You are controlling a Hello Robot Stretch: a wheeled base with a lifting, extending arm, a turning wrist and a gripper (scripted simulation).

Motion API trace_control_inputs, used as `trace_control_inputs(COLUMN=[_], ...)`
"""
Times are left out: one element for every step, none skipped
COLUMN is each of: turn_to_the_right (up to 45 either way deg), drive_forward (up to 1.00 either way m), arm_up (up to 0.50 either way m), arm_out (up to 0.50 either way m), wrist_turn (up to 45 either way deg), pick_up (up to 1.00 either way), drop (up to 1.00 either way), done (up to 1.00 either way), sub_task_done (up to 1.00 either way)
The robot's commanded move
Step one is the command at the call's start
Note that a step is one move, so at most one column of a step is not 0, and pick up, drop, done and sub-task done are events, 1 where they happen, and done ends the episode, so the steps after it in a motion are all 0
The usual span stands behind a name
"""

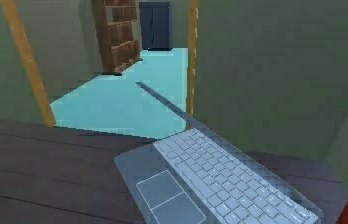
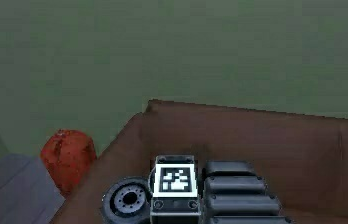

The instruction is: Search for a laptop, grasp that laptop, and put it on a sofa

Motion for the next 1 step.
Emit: trace_control_inputs(turn_to_the_right=[45.0], drive_forward=[0.0], arm_up=[0.0], arm_out=[0.0], wrist_turn=[0.0], pick_up=[0.0], drop=[0.0], done=[0.0], sub_task_done=[0.0])
